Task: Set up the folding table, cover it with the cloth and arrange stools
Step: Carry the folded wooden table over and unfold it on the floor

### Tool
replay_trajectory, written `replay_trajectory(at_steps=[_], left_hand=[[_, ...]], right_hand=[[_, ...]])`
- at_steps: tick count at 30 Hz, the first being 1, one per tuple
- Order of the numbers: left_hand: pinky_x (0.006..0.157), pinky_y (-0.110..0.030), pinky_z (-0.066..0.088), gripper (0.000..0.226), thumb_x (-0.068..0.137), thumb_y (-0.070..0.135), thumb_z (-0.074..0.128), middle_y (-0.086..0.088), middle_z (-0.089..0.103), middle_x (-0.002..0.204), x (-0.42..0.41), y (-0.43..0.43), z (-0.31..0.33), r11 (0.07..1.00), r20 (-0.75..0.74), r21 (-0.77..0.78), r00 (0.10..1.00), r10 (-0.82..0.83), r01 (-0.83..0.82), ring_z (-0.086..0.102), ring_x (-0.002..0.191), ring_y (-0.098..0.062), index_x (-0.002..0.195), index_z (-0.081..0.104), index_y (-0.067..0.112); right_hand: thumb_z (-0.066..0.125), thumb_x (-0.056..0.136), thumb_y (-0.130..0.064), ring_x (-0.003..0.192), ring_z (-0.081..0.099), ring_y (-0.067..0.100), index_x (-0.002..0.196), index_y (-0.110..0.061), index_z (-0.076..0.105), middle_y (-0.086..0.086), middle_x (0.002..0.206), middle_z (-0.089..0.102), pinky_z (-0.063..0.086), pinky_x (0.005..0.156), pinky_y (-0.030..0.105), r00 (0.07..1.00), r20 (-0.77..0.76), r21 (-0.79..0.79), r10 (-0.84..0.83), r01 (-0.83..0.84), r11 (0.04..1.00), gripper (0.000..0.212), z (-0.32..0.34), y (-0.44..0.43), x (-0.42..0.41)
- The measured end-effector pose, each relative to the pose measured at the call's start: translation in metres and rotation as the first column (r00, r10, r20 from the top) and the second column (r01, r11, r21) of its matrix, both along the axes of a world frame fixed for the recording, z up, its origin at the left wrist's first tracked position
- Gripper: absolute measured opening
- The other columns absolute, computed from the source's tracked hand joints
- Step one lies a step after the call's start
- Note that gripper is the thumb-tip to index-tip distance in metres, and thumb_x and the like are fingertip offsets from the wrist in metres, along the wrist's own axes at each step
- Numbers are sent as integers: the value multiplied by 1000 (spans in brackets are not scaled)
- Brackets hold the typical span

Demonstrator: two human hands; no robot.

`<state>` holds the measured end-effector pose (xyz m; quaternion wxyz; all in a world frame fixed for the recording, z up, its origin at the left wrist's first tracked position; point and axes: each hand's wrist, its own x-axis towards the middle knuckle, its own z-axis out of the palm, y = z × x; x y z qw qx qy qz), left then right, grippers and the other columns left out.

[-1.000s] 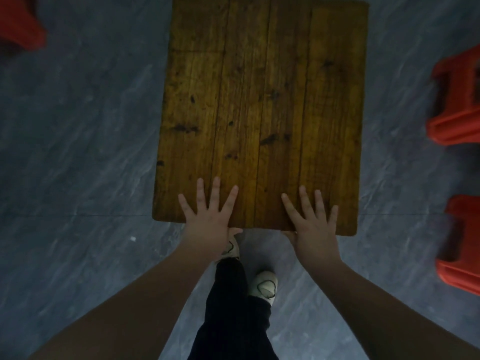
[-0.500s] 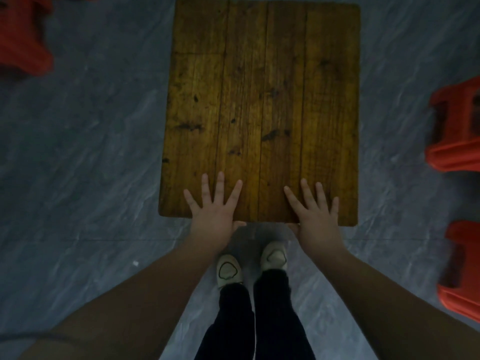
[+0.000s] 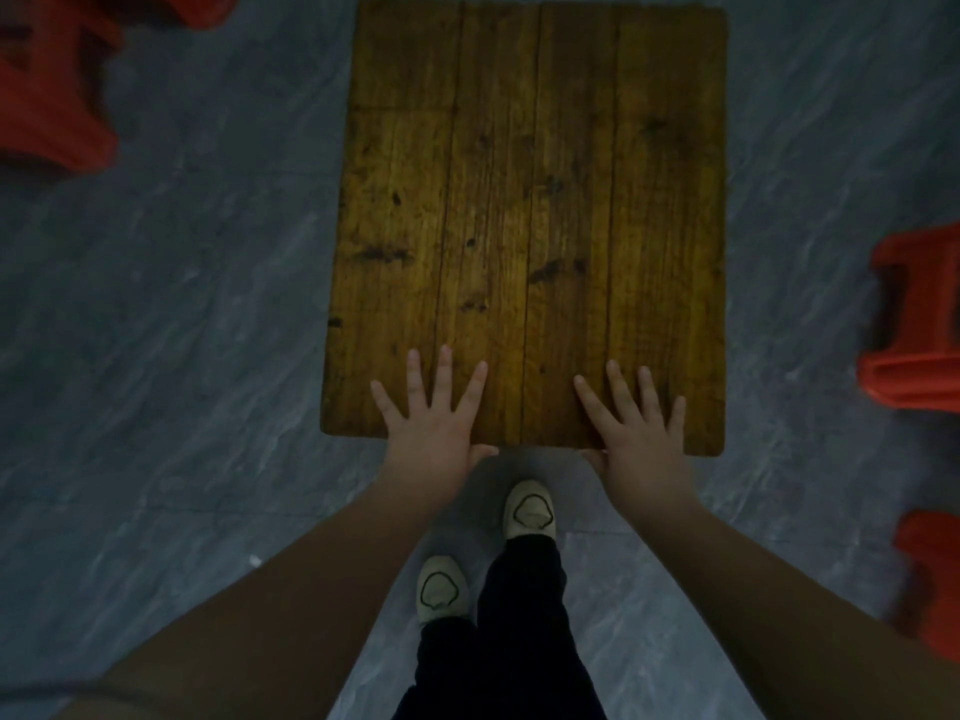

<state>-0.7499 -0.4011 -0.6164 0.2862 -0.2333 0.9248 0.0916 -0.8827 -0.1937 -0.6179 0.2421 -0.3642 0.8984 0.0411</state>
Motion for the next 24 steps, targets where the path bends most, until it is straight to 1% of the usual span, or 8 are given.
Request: replay_trajectory(at_steps=[5,9,14,19,22,24], left_hand=[[107,-80,-3,100,87,78,34,-13,-31,160,-20,-8,-1,1000,-28,-27,1000,1,-2,-30,143,-47,148,-32,34],[107,-80,0,102,86,78,37,-14,-29,161,-28,-14,-3,999,-38,-35,999,-3,2,-28,144,-48,145,-34,35],[106,-81,0,102,86,77,39,-14,-28,161,-36,-17,-3,999,-40,-35,999,-3,2,-27,144,-48,150,-28,34],[106,-81,-3,102,86,78,36,-12,-39,154,-36,-18,-5,1000,-39,-31,999,4,-5,-30,143,-48,148,-31,34],[106,-80,-7,102,86,78,36,-13,-34,158,-36,-18,-3,1000,-30,-24,1000,3,-4,-30,143,-47,149,-29,34],[107,-79,-6,101,86,78,38,-12,-31,160,-36,-17,0,1000,-21,-23,1000,8,-8,-29,144,-46,151,-27,35]], right_hand=[[52,96,-49,153,-11,33,155,-45,-9,1,167,-7,4,117,68,1000,-3,-6,14,-14,1000,84,1,-10,-24],[47,97,-51,152,-13,32,156,-44,-8,0,167,-8,3,117,68,1000,3,-17,15,-15,1000,80,3,-16,-33],[45,98,-52,152,-13,32,156,-44,-6,0,167,-9,2,117,68,1000,15,-9,13,-13,1000,78,5,-22,-42],[50,97,-49,153,-11,33,157,-43,-4,0,168,-7,3,117,69,1000,12,-8,13,-13,1000,81,4,-22,-41],[49,96,-50,153,-12,32,156,-44,-6,0,168,-8,4,117,69,1000,23,3,9,-9,1000,82,8,-24,-41],[51,97,-46,152,-15,31,155,-44,-10,-1,167,-12,2,117,68,999,32,25,-1,0,1000,85,12,-24,-39]])
